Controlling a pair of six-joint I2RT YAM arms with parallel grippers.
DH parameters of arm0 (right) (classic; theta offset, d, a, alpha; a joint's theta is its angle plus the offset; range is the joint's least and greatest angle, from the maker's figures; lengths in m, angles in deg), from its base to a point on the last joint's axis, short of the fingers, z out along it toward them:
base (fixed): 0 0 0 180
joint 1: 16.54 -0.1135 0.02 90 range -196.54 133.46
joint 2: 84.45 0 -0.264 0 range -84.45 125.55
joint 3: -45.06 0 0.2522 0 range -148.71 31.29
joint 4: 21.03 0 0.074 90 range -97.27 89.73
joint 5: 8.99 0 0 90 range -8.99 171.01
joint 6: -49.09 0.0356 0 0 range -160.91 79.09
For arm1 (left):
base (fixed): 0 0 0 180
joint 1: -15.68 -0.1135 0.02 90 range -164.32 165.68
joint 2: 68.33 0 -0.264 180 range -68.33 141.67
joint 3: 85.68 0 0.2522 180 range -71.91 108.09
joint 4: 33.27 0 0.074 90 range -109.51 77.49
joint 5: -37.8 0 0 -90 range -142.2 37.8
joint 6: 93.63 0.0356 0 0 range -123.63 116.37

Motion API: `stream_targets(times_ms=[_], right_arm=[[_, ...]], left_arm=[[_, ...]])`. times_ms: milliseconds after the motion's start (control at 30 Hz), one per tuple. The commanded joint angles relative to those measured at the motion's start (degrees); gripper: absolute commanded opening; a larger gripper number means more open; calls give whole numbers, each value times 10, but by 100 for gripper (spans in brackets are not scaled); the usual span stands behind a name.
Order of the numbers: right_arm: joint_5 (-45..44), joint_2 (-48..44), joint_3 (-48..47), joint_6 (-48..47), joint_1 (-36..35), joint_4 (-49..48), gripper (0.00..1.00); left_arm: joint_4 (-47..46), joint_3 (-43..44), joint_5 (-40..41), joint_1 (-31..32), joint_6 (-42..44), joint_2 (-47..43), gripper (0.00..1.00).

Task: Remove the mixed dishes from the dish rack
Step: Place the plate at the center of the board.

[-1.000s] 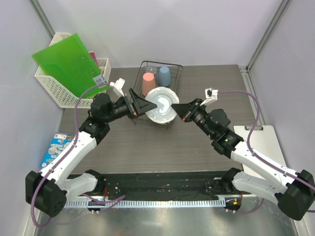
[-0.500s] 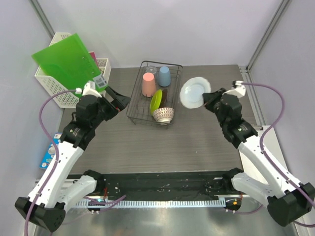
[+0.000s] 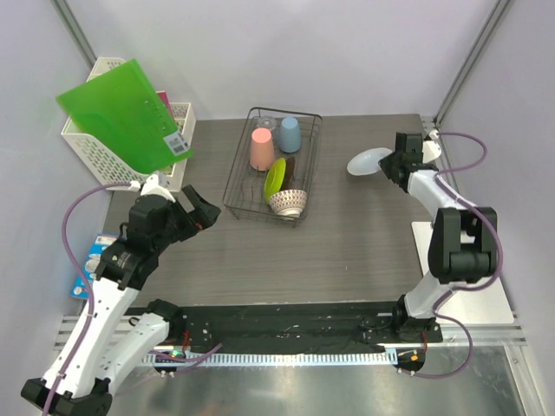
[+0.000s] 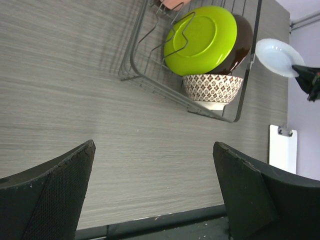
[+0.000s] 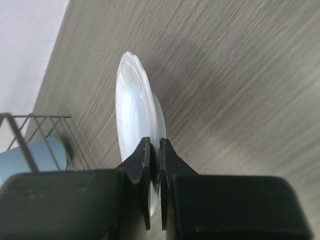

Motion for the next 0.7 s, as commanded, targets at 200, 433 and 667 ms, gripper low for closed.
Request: stream_targets(times_ms=[200, 433, 667], right_arm=[[3, 138, -133, -30, 33, -43, 1], [10, 221, -210, -57, 40, -3, 1], [41, 252, -214, -45, 43, 20, 17]], left_arm=[[32, -35, 16, -1, 27, -30, 99], [24, -48, 10, -1, 25, -25, 99], [7, -60, 0, -1, 18, -9, 99]])
